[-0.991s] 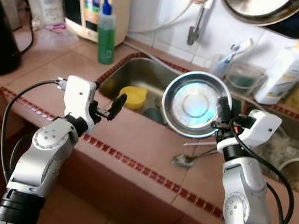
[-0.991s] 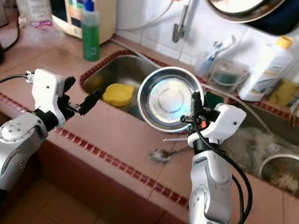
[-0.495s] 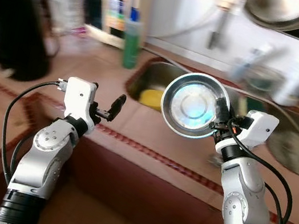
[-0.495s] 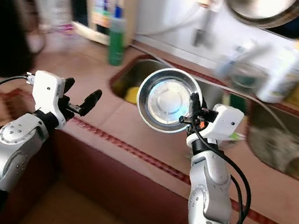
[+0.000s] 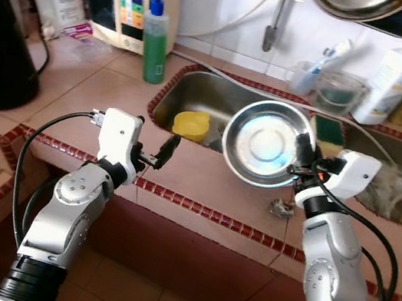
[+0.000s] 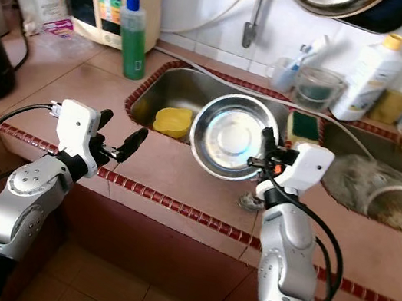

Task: Kitchen organization

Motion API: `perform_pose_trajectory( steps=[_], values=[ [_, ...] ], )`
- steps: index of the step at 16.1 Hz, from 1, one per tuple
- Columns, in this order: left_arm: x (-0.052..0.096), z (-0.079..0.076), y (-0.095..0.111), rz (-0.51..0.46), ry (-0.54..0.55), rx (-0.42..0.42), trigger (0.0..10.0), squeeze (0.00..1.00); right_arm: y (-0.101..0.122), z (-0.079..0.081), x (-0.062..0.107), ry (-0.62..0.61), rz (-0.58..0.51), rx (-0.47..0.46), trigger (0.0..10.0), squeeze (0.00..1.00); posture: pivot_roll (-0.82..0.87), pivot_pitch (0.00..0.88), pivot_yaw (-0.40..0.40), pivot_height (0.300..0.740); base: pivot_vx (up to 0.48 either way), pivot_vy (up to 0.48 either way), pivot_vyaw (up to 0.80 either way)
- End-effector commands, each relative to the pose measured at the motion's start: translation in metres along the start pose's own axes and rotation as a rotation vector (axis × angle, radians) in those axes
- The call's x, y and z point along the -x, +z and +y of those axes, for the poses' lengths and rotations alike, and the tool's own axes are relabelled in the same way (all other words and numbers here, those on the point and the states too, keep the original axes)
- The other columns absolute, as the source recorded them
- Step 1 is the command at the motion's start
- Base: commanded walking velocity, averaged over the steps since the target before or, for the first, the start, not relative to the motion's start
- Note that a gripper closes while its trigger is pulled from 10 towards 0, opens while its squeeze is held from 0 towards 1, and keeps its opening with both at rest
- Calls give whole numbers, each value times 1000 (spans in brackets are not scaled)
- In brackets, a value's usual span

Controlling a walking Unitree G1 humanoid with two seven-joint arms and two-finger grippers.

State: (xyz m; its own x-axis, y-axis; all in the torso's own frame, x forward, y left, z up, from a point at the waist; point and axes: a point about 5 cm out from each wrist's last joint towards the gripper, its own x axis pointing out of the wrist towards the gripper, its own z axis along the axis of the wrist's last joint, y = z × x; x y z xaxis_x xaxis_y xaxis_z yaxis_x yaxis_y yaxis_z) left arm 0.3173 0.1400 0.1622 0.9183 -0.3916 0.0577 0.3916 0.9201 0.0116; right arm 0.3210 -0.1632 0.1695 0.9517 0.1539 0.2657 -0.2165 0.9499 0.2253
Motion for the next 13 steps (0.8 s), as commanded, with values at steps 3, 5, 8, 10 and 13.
perform_pose_trajectory(
  steps=[3,5,8,10,13],
  values=[
    [2,2,2,-8,-7,-22,10000,0,4,2,-2,14,-19,4,10000,0,-125,0,-4,740,0,0,0],
    [3,1,2,-4,-17,-27,10000,0,4,2,-1,16,-22,0,10000,0,-125,0,-3,740,0,0,0],
    [3,1,2,-5,-23,-24,10000,0,4,3,-1,16,-24,-2,10000,0,-126,0,-1,740,169,0,0],
    [2,0,2,-6,-27,-23,10000,0,4,2,-1,14,-23,-3,10000,0,-126,2,-2,740,306,0,0],
    [2,0,3,-5,-30,-23,10000,0,4,1,0,10,-25,-5,10000,0,-127,6,0,740,347,0,0]
  ],
)
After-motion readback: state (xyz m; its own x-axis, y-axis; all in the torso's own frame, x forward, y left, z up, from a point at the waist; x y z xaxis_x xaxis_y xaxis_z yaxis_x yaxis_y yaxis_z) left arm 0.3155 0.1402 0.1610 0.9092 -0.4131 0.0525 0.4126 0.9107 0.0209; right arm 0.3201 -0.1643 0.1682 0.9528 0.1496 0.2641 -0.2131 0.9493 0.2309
